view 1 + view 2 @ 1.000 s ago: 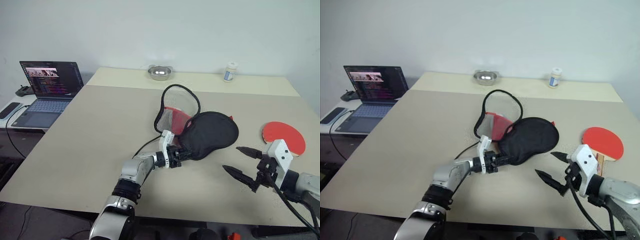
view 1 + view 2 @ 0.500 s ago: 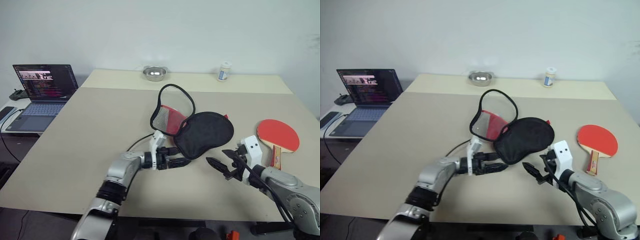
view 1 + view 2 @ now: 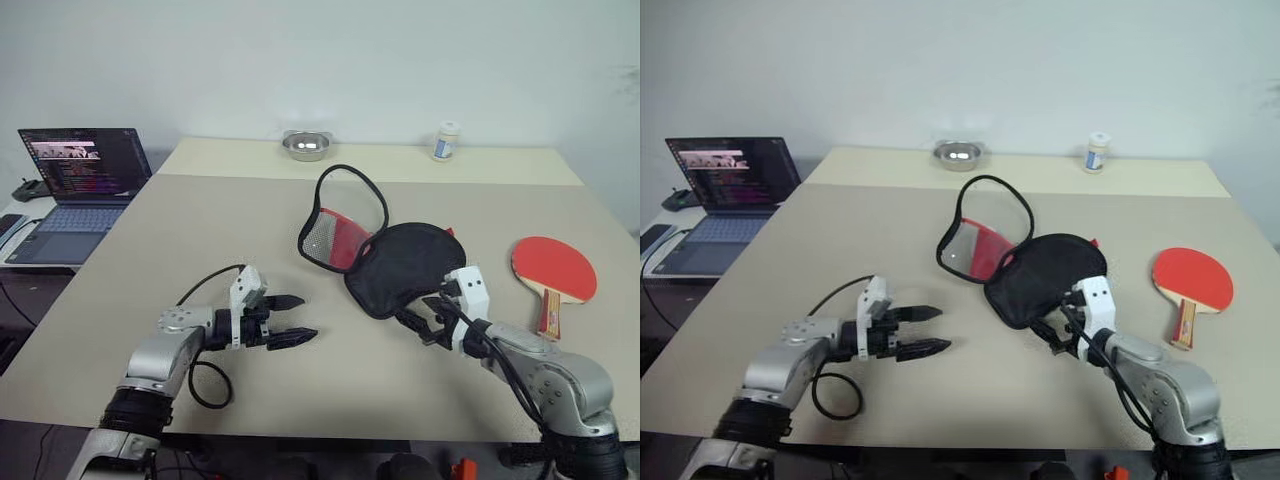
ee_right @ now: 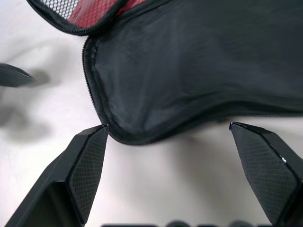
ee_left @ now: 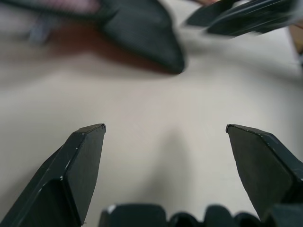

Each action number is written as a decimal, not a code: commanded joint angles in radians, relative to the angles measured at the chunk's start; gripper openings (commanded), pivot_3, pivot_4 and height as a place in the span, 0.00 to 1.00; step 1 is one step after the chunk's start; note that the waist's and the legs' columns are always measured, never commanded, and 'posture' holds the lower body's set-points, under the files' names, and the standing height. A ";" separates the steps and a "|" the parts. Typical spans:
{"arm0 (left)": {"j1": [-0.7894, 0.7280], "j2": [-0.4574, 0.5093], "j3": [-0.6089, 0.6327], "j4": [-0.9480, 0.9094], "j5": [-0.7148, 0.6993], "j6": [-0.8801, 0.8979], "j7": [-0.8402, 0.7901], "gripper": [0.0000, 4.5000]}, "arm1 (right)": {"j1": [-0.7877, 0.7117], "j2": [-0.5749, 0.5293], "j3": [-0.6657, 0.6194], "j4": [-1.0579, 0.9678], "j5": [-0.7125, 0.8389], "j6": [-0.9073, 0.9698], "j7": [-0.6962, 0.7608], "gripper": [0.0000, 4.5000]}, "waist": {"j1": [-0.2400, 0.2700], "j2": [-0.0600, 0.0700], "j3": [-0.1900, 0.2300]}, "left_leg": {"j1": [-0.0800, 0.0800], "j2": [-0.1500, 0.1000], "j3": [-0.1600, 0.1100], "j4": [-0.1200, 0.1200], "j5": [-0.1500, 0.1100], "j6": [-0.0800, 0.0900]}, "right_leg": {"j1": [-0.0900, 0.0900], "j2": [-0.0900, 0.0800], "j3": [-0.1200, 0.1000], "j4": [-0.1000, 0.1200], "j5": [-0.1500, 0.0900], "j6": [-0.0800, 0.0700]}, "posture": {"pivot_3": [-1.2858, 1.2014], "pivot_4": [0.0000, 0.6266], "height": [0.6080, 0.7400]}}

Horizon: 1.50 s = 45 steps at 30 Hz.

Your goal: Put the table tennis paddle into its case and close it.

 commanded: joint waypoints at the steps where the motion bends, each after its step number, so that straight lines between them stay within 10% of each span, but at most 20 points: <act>1: -0.021 0.008 0.028 -0.066 -0.028 -0.042 -0.031 0.99 | -0.052 0.027 0.012 0.054 -0.038 -0.043 -0.001 1.00 | 0.000 0.000 0.000 | 0.000 0.000 0.000 0.000 0.000 0.000 | 0.000 0.000 0.000 0.000 0.000 0.000 | 0.52 0.24 1.00; 34: -0.089 -0.025 -0.008 0.118 0.048 -0.274 -0.145 0.99 | -0.110 0.159 -0.002 0.105 -0.160 0.018 -0.072 1.00 | 0.009 0.000 0.000 | 0.000 0.000 0.000 0.000 0.000 0.000 | 0.000 0.001 -0.001 0.001 0.000 0.000 | 0.52 0.24 1.00; 45: -0.042 -0.040 -0.025 0.019 0.036 -0.255 -0.131 1.00 | -0.117 0.099 -0.053 0.098 -0.147 0.049 -0.014 0.26 | 0.010 0.001 0.001 | -0.001 0.000 0.000 0.000 0.000 0.000 | 0.000 0.001 -0.001 0.001 0.000 0.000 | 0.52 0.24 1.00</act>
